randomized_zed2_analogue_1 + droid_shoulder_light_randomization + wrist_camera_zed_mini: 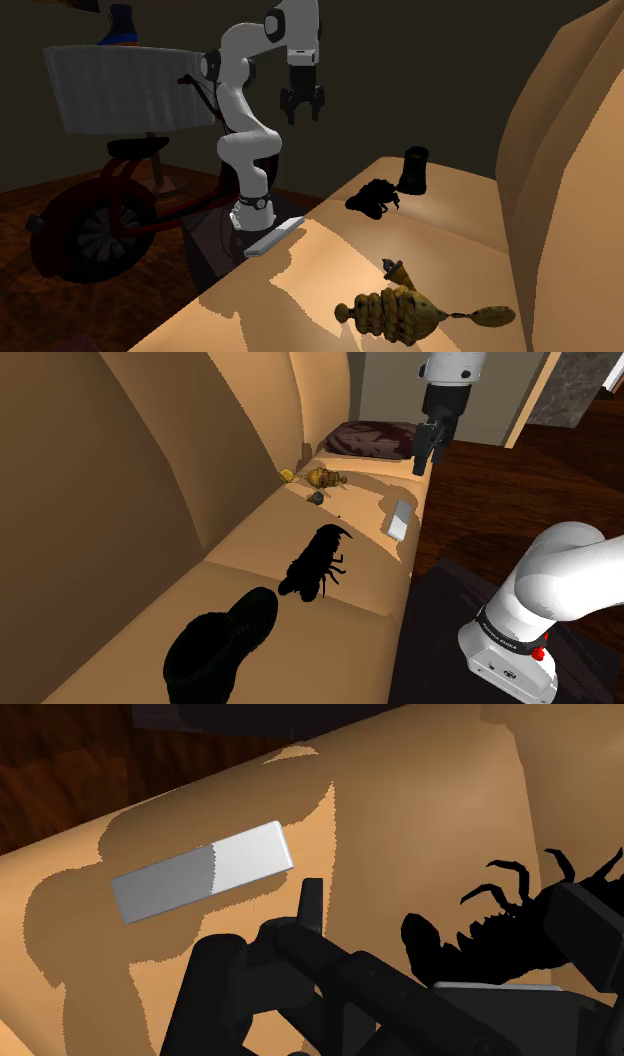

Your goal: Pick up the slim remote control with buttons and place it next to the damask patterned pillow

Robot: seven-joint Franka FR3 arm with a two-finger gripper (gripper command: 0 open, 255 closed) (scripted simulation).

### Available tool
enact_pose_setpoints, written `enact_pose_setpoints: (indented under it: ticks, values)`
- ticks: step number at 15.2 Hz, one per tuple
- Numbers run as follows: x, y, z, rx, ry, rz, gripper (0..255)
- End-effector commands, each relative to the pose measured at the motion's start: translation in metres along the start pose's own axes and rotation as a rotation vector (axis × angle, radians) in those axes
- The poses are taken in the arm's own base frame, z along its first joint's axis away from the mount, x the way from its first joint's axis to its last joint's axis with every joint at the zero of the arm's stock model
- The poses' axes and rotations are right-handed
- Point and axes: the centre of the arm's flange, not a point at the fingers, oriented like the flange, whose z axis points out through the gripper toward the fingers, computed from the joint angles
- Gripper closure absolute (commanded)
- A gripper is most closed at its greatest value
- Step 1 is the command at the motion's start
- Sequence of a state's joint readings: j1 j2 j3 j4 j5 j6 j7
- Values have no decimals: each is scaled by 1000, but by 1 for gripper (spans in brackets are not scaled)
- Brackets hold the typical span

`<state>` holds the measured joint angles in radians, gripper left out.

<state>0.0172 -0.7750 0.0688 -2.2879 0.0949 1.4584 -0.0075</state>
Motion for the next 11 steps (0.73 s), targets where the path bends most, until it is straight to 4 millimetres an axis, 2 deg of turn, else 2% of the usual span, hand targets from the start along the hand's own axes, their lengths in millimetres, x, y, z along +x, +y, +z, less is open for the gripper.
enact_pose_setpoints:
  ticks: [1,11]
  values:
    - [0,0,0,0,0,0,0]
    - [26,92,97,133,143,429,0]
